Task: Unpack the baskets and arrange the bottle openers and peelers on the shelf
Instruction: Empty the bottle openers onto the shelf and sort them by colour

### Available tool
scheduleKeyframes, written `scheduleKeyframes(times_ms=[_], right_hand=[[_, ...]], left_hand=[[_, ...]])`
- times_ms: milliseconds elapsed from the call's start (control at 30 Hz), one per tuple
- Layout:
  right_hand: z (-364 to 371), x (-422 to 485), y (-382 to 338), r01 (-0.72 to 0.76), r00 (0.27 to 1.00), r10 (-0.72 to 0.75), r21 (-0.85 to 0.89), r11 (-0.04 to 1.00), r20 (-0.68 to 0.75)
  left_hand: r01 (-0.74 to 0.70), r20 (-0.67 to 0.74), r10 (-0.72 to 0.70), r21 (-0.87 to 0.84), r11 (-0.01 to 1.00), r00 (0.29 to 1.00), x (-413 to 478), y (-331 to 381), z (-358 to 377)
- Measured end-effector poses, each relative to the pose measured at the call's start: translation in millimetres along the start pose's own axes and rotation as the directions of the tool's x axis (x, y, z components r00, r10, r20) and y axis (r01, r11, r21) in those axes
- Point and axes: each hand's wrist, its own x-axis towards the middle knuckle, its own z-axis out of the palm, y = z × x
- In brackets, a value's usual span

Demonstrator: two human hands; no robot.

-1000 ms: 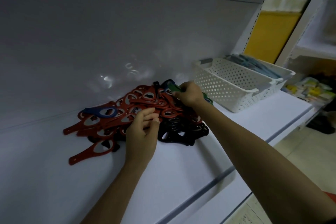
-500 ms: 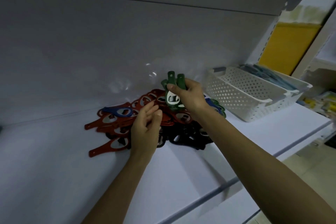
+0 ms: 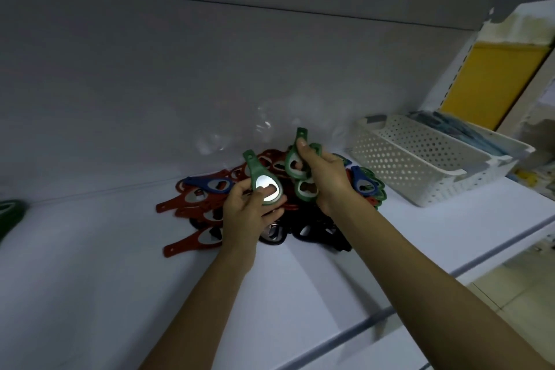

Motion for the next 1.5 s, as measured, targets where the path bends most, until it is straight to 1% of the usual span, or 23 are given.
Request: scheduleKeyframes(times_ms=[67,167,233,267,300,367,400,467,533,633,767,833,900,1000,1067,1100,1167,1233,1300,1367,1400,1433,1500], right_hand=[[-0.4,-5.5,3.0,0.019,0.995,-0.011,-0.075,0.997,0.103],[5.2,-12.3,11.1,0.201,0.968,-0.141,-0.307,0.93,0.207],[10.2,-13.2,12.6,0.264,0.962,-0.207,-0.399,0.878,0.18],[11.6,-13.6,10.9,0.242,0.97,-0.202,-0.42,0.875,0.138],[11.3,-12.6,7.9,0.178,0.984,-0.164,-0.415,0.892,0.07],[7.8,-9.0,1.6,0.02,0.998,-0.039,-0.325,0.946,-0.053],[7.0,-8.5,-0.9,-0.042,0.997,0.023,-0.255,0.966,-0.079],[9.7,-10.3,-2.6,-0.086,0.995,0.077,-0.157,0.984,-0.062],[11.0,-11.2,1.3,-0.04,0.999,0.039,-0.144,0.989,-0.011],[8.0,-14.4,3.3,0.069,0.997,-0.061,-0.145,0.987,0.054],[3.2,-19.7,5.0,0.108,0.988,-0.099,-0.069,0.992,0.118],[6.4,-24.2,8.7,0.175,0.98,-0.164,-0.096,0.98,0.114],[8.3,-29.9,14.1,0.247,0.964,-0.226,-0.153,0.957,0.141],[5.8,-33.9,17.9,0.248,0.946,-0.198,-0.177,0.952,0.258],[-1.7,-30.0,16.4,0.25,0.952,-0.194,-0.239,0.938,0.235],[-8.3,-26.1,15.0,0.266,0.959,-0.224,-0.278,0.923,0.173],[-26.6,-14.1,10.8,0.282,0.946,-0.324,-0.432,0.857,-0.027],[-53.2,-0.1,6.5,0.204,0.895,-0.412,-0.667,0.717,-0.17],[-81.0,10.1,5.9,0.04,0.886,-0.42,-0.869,0.493,-0.197],[-98.4,15.1,9.9,-0.091,0.907,-0.367,-0.948,0.306,-0.206],[-102.7,17.3,13.4,-0.112,0.909,-0.362,-0.958,0.264,-0.206],[-104.8,19.3,16.1,-0.109,0.906,-0.371,-0.96,0.257,-0.202],[-105.1,24.0,16.1,-0.068,0.902,-0.392,-0.956,0.285,-0.181]], left_hand=[[-0.032,0.014,0.032,0.037,0.999,0.999,-0.4,-2.3,0.5],[-0.097,0.068,0.089,0.129,0.987,0.994,-1.9,-7.7,0.6],[-0.116,0.035,0.111,0.159,0.98,0.993,-0.6,-9.6,-1.3],[-0.119,0.014,0.118,0.165,0.979,0.993,0.4,-10.1,-2.6],[-0.12,0.002,0.122,0.168,0.978,0.993,1.1,-10.5,-3.4],[-0.131,0.005,0.133,0.207,0.97,0.991,0.7,-12.2,-3.2],[-0.147,0.019,0.147,0.247,0.958,0.989,0.1,-13.5,-2.9],[-0.192,0.068,0.179,0.329,0.925,0.981,-1.8,-16.9,-2.4],[-0.228,0.135,0.19,0.368,0.902,0.972,-3.6,-19.2,-1.8],[-0.231,0.196,0.168,0.365,0.902,0.966,-5.5,-17.1,-1.1],[-0.133,0.293,0.04,0.303,0.944,0.955,-12.3,-12.8,4.7],[-0.099,0.325,-0.001,0.29,0.952,0.946,-15.4,-12.1,6.7],[-0.094,0.32,-0.004,0.291,0.952,0.947,-16.4,-12.3,6.8],[-0.061,0.273,-0.009,0.247,0.967,0.962,-15.7,-14.0,6.2],[-0.027,0.265,-0.037,0.234,0.972,0.964,-16.7,-16.6,7.0],[-0.005,0.267,-0.058,0.227,0.974,0.962,-17.5,-18.1,7.4],[0.04,0.292,-0.1,0.205,0.978,0.951,-17.8,-19.4,7.8],[0.069,0.316,-0.127,0.189,0.98,0.94,-17.9,-18.6,7.6],[0.072,0.314,-0.126,0.18,0.981,0.941,-17.6,-17.3,6.9],[0.059,0.306,-0.117,0.192,0.98,0.945,-16.9,-17.0,6.5],[0.055,0.303,-0.115,0.201,0.978,0.946,-16.8,-17.0,6.4],[0.052,0.299,-0.114,0.206,0.977,0.948,-16.3,-17.3,6.2],[0.053,0.286,-0.108,0.195,0.979,0.952,-14.9,-18.6,5.2]])
